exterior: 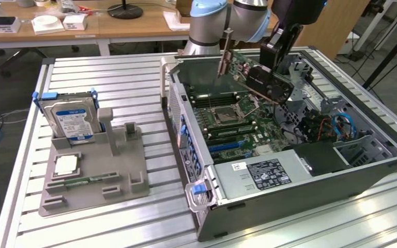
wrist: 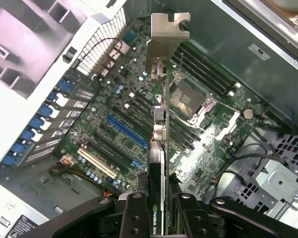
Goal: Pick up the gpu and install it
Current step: 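Insert the gpu into the slot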
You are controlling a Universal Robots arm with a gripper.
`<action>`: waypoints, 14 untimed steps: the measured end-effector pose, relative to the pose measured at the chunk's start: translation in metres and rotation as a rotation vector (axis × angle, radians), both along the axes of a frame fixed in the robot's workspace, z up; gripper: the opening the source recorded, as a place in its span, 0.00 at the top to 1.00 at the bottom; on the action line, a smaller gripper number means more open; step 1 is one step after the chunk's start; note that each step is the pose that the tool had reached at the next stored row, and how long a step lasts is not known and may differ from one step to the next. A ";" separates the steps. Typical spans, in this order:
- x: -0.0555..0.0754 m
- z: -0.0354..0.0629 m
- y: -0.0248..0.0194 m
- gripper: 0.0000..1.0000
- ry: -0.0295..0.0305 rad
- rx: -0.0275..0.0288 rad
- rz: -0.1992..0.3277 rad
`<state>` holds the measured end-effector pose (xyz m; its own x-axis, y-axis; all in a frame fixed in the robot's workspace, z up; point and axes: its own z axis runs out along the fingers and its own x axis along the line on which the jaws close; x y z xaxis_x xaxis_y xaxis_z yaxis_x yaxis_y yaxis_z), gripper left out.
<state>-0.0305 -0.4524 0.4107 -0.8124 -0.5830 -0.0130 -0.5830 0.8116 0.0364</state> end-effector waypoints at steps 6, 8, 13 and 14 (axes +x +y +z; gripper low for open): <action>0.000 0.0004 0.0000 0.74 0.0000 0.0000 0.038; 0.000 0.0004 0.0000 0.74 0.0001 -0.0001 0.051; 0.000 0.0005 0.0000 0.74 0.0001 -0.0002 0.086; 0.000 0.0005 0.0000 0.74 0.0000 -0.0002 0.095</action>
<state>-0.0305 -0.4525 0.4112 -0.7537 -0.6571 -0.0128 -0.6570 0.7530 0.0363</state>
